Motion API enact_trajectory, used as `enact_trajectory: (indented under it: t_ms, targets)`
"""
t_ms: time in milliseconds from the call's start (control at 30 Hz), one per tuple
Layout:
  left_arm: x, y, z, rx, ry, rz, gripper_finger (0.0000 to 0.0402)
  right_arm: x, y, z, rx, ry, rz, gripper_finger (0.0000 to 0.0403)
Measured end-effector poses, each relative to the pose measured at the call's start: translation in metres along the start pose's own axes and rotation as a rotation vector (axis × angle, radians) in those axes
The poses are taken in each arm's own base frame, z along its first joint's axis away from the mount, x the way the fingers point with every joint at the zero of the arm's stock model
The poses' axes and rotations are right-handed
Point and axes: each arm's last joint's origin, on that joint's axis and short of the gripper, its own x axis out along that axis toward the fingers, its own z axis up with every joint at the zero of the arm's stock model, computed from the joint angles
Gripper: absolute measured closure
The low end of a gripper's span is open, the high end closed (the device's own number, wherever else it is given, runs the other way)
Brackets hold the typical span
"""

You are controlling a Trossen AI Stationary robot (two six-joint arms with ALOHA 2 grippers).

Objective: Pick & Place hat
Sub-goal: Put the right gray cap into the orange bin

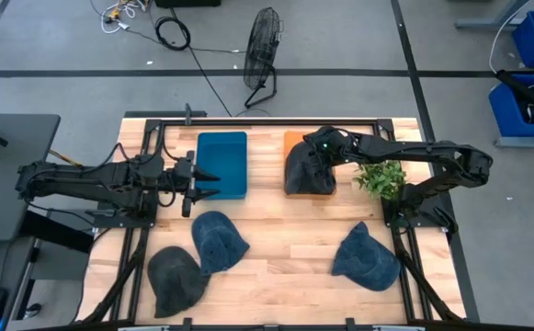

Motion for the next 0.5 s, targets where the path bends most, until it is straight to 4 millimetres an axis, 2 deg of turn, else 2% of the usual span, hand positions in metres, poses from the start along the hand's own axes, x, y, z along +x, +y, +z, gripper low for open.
enact_trajectory:
  t_ms: [133,233,333,500]
  targets:
    - [0.0,0.0,0.0,0.0,0.0,0.0,0.0223,0.0,0.0003,0.0018,0.017,-0.043,0.025,0.039]
    - [0.0,0.0,0.0,0.0,0.0,0.0,0.0223,0.0,-0.0008,0.0006,0.091,-0.005,-0.01,0.0379]
    - [0.0,0.0,0.0,0.0,0.0,0.0,0.0223,-0.0001,-0.0026,-0.0005,0.155,0.038,-0.063,0.036]
    - [0.0,0.0,0.0,0.0,0.0,0.0,0.0223,-0.0005,-0.0078,0.0041,0.16,-0.013,-0.115,0.0319]
